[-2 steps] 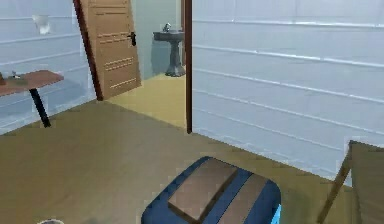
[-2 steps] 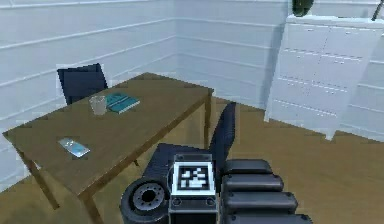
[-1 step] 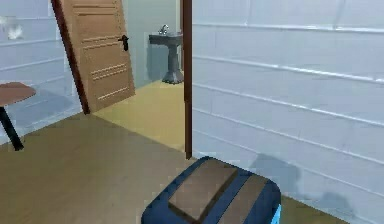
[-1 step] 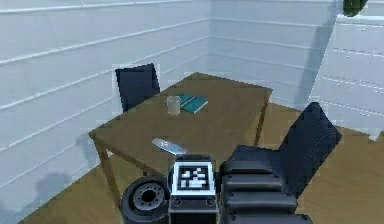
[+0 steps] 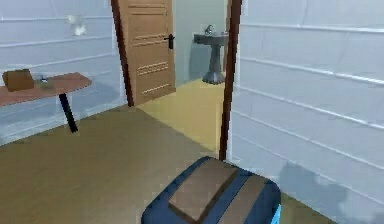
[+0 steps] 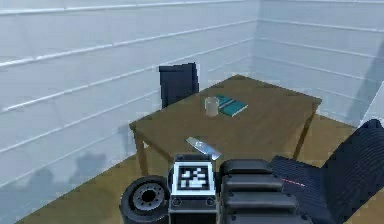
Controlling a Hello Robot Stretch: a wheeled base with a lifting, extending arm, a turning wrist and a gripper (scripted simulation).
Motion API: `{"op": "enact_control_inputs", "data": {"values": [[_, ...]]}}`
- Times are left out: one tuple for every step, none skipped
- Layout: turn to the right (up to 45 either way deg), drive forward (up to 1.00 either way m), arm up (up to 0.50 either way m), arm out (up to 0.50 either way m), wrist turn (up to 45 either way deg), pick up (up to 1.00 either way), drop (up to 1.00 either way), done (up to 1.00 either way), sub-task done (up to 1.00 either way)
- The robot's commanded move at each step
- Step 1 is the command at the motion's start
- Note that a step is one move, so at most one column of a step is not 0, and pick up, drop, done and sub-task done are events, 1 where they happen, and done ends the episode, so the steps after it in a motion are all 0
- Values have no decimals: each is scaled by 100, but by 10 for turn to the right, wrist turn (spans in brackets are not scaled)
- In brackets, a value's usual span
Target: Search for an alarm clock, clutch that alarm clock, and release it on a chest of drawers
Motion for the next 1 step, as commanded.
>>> {"op": "enact_control_inputs", "data": {"values": [[0, 100, 0, 0, 0, 0, 0, 0, 0]]}}
